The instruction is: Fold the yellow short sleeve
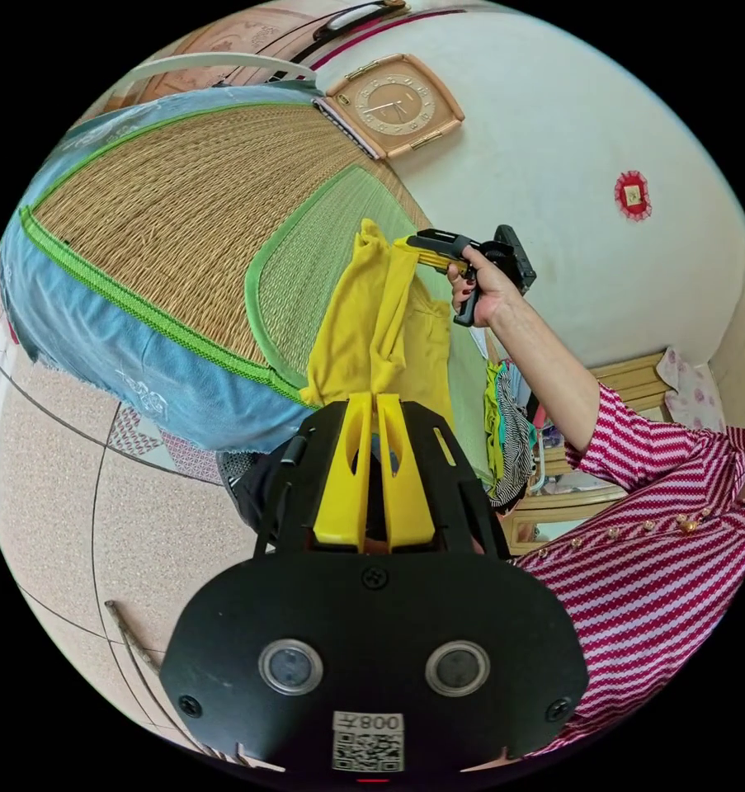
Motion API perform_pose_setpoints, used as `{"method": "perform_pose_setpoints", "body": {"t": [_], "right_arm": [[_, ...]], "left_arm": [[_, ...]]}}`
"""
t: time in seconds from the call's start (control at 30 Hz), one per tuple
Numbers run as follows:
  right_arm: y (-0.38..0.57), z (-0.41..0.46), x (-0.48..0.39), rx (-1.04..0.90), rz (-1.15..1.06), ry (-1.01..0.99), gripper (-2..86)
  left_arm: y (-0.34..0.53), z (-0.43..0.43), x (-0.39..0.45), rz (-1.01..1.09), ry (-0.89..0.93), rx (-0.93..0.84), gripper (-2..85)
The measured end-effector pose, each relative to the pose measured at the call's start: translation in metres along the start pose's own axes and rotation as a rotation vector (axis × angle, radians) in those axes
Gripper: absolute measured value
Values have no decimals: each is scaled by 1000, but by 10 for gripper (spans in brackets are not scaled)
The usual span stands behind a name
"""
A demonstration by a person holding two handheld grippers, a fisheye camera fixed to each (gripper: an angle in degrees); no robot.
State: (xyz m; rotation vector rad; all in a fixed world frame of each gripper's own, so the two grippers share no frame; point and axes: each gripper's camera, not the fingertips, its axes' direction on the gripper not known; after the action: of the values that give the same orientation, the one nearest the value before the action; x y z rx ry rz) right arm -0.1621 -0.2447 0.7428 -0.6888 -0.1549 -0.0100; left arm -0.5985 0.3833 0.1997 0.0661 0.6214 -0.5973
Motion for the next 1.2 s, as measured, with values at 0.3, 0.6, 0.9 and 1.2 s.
{"method": "perform_pose_setpoints", "body": {"t": [0.3, 0.6, 0.9, 1.2], "right_arm": [[-21, 5, -28, -70, -66, -38, 31], [-32, 7, -27, -69, -81, -74, 12], [-50, 12, -29, -91, -87, -65, 2], [-58, 24, 1, -110, -28, -76, 2]], "left_arm": [[9, -31, -31, -47, -38, -18, 5], [11, -55, -13, 84, -37, 20, 2], [5, -24, -17, 71, -148, -64, 3], [18, -14, -19, 66, -201, -82, 3]]}}
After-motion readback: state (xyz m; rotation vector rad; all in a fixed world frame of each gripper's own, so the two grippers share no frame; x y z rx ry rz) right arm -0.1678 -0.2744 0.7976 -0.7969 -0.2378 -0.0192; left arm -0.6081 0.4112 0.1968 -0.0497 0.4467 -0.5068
